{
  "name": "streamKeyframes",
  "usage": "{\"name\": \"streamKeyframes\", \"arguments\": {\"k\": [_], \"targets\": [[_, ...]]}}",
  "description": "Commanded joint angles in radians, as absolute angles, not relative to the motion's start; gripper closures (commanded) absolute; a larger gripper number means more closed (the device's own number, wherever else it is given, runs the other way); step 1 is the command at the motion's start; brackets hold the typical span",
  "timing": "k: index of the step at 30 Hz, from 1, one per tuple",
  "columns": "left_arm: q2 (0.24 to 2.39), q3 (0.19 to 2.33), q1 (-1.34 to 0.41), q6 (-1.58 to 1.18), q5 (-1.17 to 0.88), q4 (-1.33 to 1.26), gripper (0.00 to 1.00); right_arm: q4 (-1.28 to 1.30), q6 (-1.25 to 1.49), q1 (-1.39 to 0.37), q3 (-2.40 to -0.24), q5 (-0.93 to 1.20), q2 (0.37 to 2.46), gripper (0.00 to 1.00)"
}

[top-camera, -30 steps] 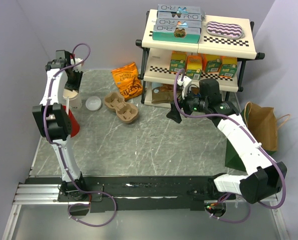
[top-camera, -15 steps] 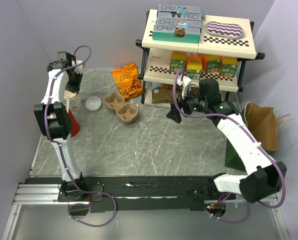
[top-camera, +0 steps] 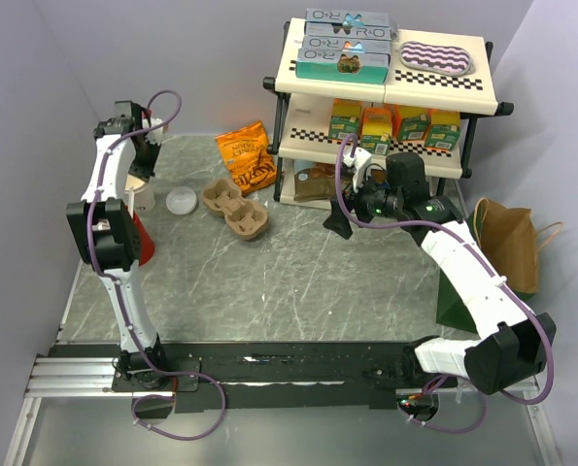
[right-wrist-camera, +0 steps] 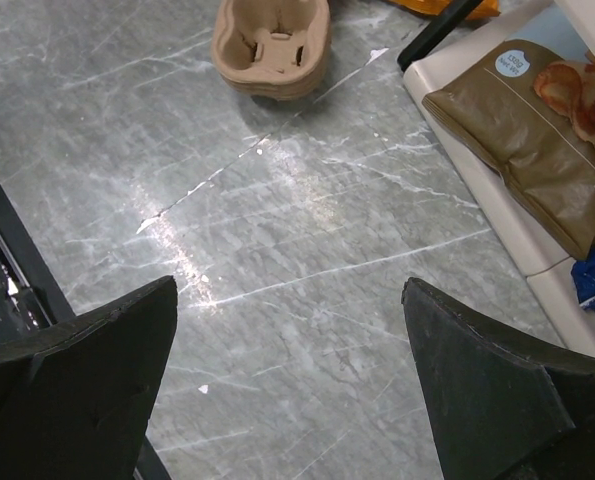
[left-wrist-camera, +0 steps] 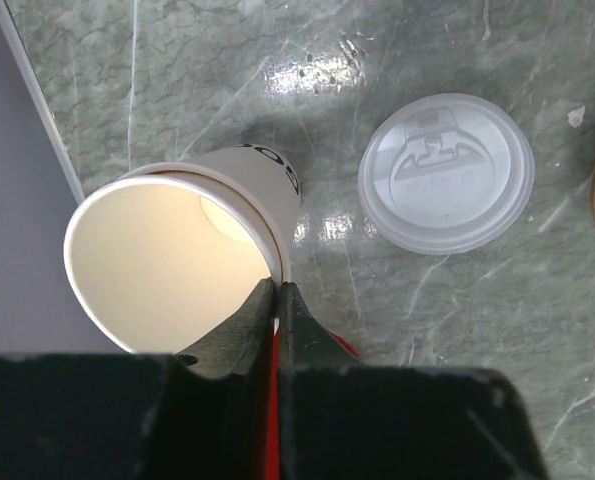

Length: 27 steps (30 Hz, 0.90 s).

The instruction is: Pack the takeout coffee

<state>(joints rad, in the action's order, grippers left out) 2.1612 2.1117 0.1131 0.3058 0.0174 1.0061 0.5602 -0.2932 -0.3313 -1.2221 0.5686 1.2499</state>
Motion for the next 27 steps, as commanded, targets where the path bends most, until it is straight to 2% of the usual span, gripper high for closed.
{"name": "streamKeyframes", "arguments": {"k": [1,3,14,27], "targets": [[2.083,2.080,0.098,0.337,0.055,0.991,0.96,0.515,-0.299,-0.336,-1.224,0.572,1.255,0.01],[2.079,2.074,0.097,0.344,0.069,0.996,0.99,0.515,-0.299,-0.336,-1.224,0.574,1.256,0.01],[2.034,2.089,0.081,0.339,0.143,0.992,0.99,0.496,-0.276,-0.336,-1.235,0.591,1.273,0.00],[1.938,1.889,0.015,0.458,0.311,0.819,0.99,0.486,-0.275,-0.336,-1.210,0.581,1.255,0.00]]}}
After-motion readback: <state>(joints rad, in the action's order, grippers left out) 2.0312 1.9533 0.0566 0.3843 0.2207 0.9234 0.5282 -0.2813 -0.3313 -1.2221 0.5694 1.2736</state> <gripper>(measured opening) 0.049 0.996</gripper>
